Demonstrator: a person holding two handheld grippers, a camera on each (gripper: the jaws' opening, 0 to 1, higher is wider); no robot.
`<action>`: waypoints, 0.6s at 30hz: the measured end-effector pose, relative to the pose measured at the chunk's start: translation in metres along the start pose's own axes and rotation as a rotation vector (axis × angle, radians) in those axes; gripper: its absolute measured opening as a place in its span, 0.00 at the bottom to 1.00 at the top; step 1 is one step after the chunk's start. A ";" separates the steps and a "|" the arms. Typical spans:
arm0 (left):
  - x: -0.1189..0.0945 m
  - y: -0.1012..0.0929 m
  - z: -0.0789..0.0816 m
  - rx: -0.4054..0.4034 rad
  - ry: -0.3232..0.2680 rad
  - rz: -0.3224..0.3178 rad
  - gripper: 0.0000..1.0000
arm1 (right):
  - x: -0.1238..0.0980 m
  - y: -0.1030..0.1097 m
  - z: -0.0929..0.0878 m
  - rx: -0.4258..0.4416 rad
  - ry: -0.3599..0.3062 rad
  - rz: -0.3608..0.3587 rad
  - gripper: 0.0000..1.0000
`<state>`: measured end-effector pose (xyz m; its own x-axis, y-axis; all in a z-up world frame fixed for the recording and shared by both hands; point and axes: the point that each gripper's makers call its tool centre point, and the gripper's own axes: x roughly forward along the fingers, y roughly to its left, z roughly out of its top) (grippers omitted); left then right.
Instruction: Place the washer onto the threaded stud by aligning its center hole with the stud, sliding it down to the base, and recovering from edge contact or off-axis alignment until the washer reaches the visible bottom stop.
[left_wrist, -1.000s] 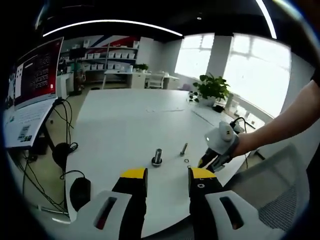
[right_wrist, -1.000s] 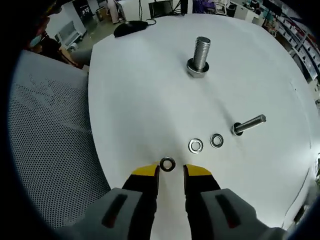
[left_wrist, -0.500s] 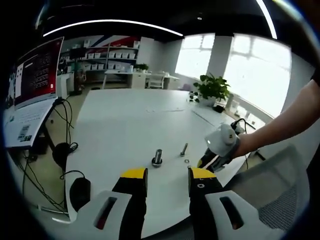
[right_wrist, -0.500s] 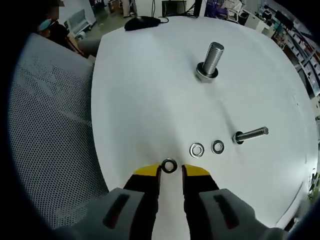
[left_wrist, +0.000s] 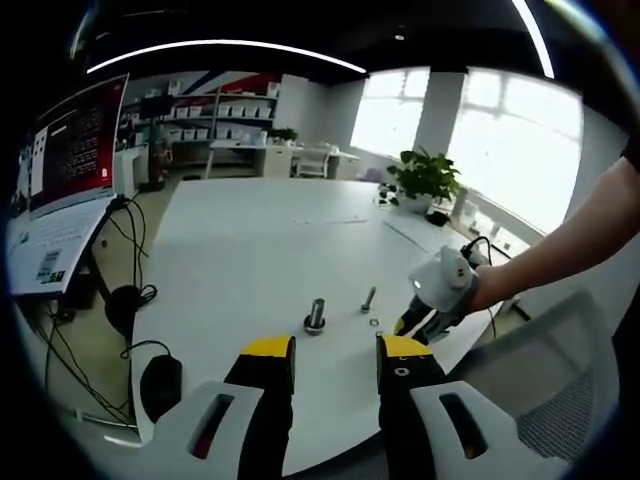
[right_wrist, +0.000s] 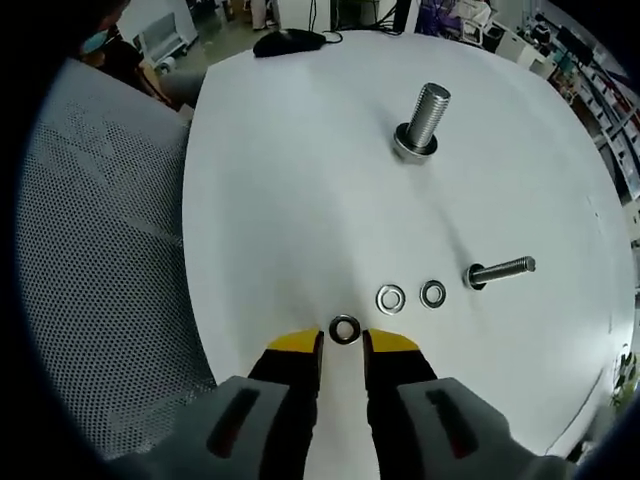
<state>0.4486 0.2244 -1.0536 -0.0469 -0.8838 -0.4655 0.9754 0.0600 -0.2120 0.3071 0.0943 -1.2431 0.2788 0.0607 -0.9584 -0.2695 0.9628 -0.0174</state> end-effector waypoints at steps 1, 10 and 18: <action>0.000 0.000 0.000 0.001 0.001 0.000 0.31 | 0.001 0.000 0.001 -0.004 -0.001 0.001 0.19; 0.000 -0.001 0.000 0.005 0.005 0.001 0.31 | -0.001 0.002 0.004 -0.052 0.013 0.022 0.19; -0.001 -0.002 0.001 0.008 0.006 0.000 0.31 | -0.003 0.007 0.006 -0.100 0.044 0.018 0.17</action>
<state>0.4467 0.2248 -1.0517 -0.0483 -0.8811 -0.4704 0.9770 0.0562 -0.2055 0.3096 0.1020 -1.2388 0.2333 0.0643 -0.9703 -0.3650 0.9307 -0.0261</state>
